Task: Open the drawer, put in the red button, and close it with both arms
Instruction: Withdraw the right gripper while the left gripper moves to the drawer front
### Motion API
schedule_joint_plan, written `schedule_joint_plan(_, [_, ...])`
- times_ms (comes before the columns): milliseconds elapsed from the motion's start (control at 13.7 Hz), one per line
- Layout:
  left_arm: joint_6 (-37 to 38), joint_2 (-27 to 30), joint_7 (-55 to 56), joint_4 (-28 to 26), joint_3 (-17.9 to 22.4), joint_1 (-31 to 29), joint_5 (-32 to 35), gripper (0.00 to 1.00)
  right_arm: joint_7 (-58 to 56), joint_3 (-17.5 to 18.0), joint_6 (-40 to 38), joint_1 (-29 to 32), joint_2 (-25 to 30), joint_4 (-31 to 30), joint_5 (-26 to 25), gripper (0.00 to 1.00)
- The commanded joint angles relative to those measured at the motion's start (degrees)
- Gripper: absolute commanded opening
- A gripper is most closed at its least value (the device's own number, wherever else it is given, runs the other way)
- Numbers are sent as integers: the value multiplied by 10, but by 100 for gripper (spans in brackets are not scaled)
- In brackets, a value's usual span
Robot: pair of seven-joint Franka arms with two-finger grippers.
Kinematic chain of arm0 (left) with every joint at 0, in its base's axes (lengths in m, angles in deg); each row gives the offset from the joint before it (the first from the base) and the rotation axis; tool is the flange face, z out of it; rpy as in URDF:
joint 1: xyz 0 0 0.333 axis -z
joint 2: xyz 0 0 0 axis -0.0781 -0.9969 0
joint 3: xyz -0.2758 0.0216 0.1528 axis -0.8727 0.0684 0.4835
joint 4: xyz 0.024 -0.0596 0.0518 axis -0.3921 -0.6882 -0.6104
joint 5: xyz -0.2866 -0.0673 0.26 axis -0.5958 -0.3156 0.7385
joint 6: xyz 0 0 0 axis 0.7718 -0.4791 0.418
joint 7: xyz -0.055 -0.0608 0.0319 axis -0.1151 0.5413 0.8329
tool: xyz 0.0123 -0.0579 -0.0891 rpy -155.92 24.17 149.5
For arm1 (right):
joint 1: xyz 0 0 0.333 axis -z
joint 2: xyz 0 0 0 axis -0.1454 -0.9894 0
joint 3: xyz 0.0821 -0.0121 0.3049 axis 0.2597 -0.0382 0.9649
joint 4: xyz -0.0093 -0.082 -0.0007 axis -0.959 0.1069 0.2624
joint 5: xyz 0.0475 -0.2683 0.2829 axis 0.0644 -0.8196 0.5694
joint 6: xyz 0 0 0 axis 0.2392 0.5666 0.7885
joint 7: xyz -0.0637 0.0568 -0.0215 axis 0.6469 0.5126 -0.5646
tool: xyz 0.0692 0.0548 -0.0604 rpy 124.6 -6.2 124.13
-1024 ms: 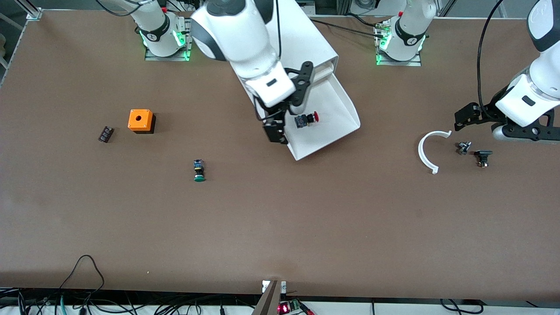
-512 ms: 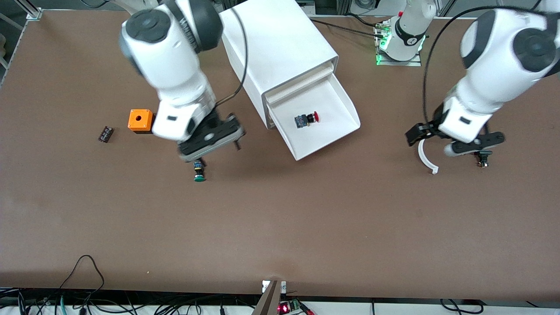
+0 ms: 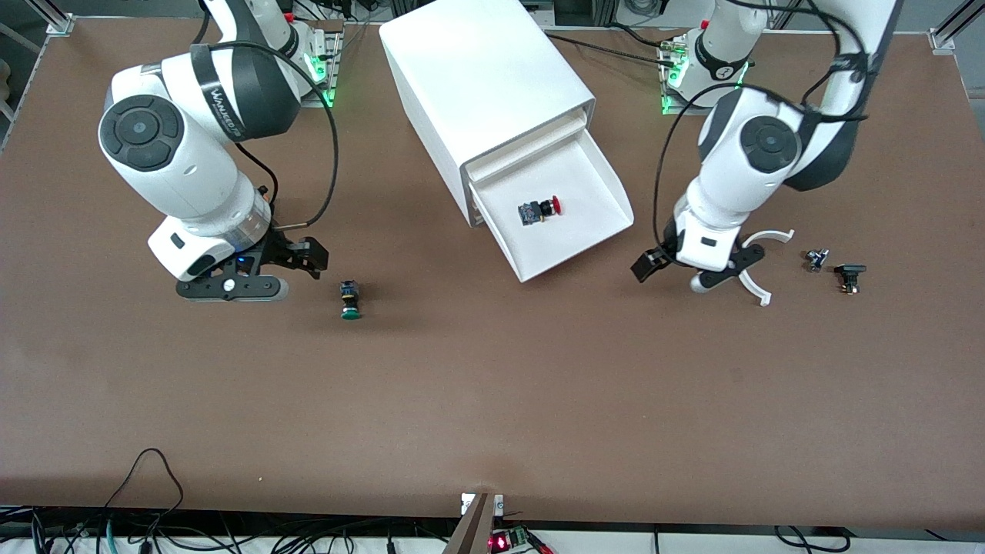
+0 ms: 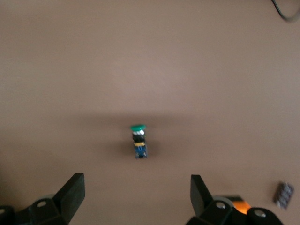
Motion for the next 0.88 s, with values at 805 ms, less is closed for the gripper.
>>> schedule_joint_plan(805, [-92, -33, 72, -92, -15, 54, 8, 100, -93, 7, -79, 151, 143, -82, 27, 100])
